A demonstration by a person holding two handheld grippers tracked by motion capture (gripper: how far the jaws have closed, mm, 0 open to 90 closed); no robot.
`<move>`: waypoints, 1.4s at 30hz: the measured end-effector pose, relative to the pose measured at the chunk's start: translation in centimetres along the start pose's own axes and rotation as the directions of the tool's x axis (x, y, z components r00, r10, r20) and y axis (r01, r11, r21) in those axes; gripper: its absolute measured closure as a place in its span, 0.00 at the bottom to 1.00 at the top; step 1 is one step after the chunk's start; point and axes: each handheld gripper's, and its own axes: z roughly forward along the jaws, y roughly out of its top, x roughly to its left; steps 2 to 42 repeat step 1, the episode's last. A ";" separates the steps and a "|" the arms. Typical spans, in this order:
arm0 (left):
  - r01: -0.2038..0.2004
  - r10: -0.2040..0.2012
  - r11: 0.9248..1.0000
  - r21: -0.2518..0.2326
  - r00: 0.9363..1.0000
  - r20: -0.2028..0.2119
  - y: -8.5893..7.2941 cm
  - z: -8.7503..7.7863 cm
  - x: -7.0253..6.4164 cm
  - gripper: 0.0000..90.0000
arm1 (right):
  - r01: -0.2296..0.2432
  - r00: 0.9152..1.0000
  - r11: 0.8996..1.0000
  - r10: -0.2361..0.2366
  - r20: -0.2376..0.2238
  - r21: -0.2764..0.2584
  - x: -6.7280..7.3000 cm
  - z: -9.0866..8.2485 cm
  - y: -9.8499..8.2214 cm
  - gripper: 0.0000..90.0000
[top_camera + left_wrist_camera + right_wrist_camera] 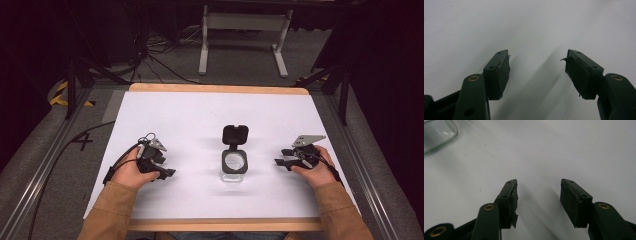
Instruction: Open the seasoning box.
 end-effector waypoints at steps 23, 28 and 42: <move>-0.001 0.001 1.000 -0.001 1.000 0.002 0.0 0.0 0.0 0.41 | -0.008 1.000 1.000 0.008 -0.005 0.000 0.0 0.0 0.0 0.54; -0.001 0.001 1.000 -0.001 1.000 0.002 0.0 0.0 0.0 0.41 | -0.008 1.000 1.000 0.008 -0.005 0.000 0.0 0.0 0.0 0.54; -0.001 0.001 1.000 -0.001 1.000 0.002 0.0 0.0 0.0 0.41 | -0.008 1.000 1.000 0.008 -0.005 0.000 0.0 0.0 0.0 0.54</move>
